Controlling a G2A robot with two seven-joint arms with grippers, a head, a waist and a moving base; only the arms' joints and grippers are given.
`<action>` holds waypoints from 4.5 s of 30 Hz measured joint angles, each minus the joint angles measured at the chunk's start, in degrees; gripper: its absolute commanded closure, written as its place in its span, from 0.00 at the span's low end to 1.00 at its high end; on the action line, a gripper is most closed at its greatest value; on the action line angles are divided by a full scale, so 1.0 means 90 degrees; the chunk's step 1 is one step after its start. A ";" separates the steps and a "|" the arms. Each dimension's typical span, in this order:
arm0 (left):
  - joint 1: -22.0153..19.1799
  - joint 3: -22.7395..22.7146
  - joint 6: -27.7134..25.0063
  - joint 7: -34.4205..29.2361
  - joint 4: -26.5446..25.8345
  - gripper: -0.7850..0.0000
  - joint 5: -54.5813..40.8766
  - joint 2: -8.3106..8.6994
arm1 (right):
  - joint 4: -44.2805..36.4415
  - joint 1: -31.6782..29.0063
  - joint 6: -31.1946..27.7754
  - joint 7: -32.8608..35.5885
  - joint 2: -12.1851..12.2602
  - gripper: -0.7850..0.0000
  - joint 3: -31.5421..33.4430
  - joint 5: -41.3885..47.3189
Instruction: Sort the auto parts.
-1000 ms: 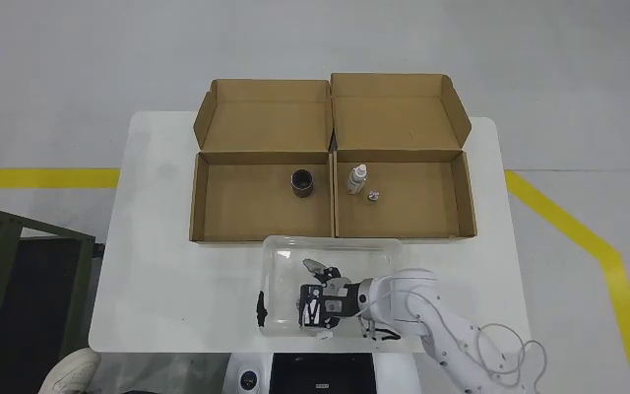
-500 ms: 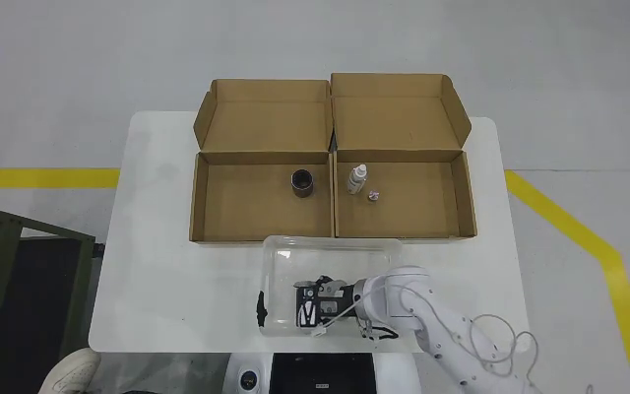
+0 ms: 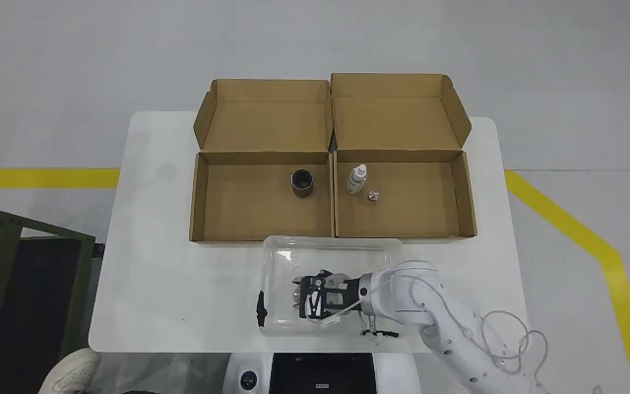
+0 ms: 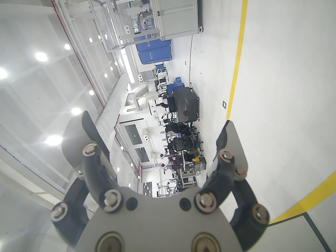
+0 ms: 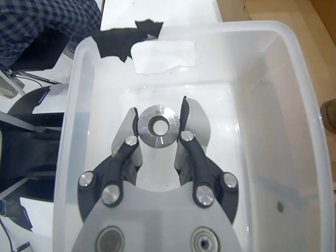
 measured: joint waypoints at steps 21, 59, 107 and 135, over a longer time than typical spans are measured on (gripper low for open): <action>0.0000 0.0000 0.0000 0.0000 0.0000 0.00 0.0000 0.0000 | 0.0042 0.0071 -0.0328 -0.1901 0.0056 1.00 0.0706 0.2578; 0.0000 0.0000 0.0000 0.0000 0.0000 0.00 0.0000 0.0000 | 0.0347 0.0838 0.1393 -0.2209 -0.0126 1.00 0.0703 0.1613; 0.0000 0.0000 0.0000 0.0000 0.0000 0.00 0.0000 0.0000 | 0.1690 0.2273 0.2646 0.0553 -0.0578 1.00 -0.0500 0.0621; 0.0000 0.0000 0.0000 0.0000 0.0000 0.00 0.0000 0.0000 | 0.2067 0.2478 0.2557 0.0957 -0.0718 0.63 -0.0578 0.0834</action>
